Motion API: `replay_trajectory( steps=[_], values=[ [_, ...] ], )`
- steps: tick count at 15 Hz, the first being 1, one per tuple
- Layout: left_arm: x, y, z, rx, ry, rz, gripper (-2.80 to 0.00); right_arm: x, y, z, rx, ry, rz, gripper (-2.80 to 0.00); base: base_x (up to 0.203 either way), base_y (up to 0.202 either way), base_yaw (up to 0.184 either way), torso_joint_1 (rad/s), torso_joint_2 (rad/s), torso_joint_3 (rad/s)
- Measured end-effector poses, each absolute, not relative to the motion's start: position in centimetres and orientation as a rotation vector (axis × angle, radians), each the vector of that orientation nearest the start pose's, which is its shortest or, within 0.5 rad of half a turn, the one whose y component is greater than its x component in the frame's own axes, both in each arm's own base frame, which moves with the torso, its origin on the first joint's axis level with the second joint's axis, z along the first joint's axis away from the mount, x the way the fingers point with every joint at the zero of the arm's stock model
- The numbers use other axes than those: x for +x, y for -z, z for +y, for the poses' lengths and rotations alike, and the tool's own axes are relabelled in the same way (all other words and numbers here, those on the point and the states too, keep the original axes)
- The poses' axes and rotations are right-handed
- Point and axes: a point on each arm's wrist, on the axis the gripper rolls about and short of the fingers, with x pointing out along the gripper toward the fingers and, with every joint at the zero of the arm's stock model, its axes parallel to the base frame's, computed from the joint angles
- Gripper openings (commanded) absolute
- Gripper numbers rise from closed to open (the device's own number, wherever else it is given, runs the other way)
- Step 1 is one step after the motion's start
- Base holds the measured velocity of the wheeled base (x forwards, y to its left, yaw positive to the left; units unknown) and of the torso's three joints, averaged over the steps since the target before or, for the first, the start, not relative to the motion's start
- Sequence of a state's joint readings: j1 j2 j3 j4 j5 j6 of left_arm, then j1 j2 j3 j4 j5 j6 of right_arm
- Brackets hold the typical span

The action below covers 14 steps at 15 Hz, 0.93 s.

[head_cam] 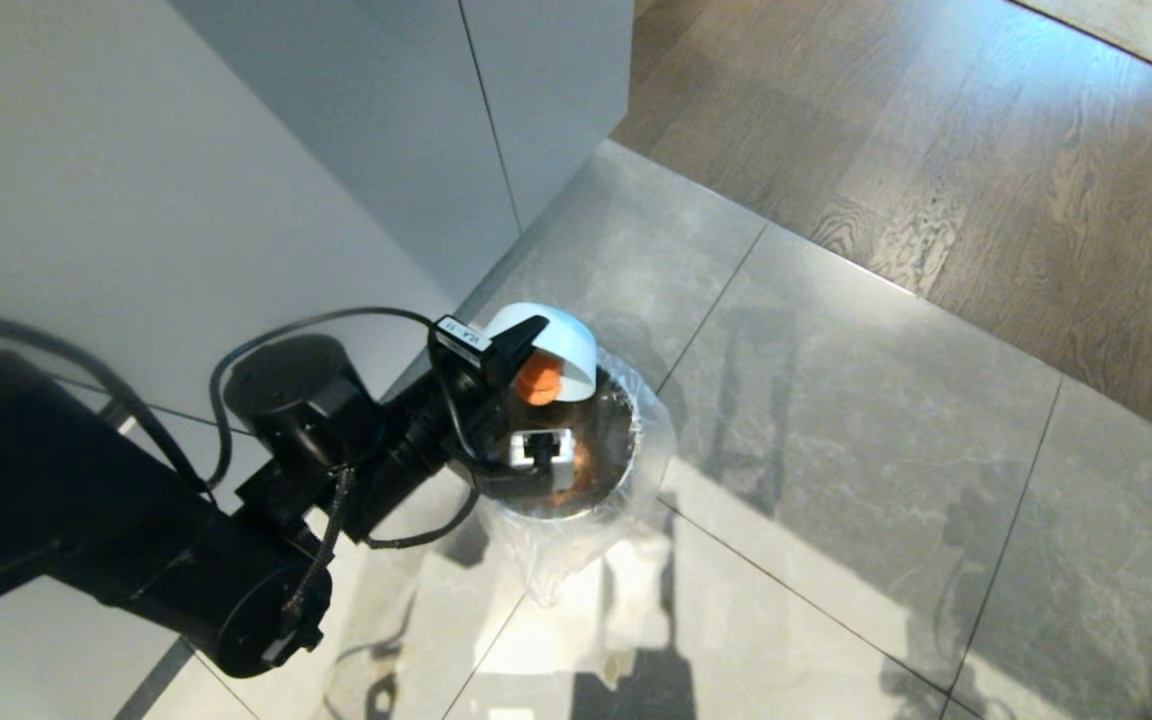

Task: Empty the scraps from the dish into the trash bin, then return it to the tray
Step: Pour the leftover food from the bowl into the trash can

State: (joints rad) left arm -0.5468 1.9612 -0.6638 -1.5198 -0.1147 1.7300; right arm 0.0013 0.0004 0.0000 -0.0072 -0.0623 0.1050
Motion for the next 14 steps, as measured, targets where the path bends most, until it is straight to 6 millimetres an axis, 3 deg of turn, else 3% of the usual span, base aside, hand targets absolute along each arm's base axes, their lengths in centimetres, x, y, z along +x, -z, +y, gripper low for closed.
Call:
replay_trajectory(
  steps=[3,8,14],
  values=[
    [28.4,-14.5,-17.7,1.61,0.317,-0.712,-2.8,-2.3,-7.6,-0.1,0.106,0.06,-0.01,-2.8,0.0,0.0,0.0,0.0,0.0,0.0],
    [28.3,-14.9,-17.8,1.602,0.307,-0.722,-2.8,-2.3,-7.6,-0.1,0.105,0.061,-0.01,-2.8,0.0,0.0,0.0,0.0,0.0,0.0],
    [27.0,-19.4,-17.6,1.551,0.173,-0.828,-2.8,-2.3,-7.6,-0.1,0.106,0.061,-0.01,-2.8,0.0,0.0,0.0,0.0,0.0,0.0]
  ],
)
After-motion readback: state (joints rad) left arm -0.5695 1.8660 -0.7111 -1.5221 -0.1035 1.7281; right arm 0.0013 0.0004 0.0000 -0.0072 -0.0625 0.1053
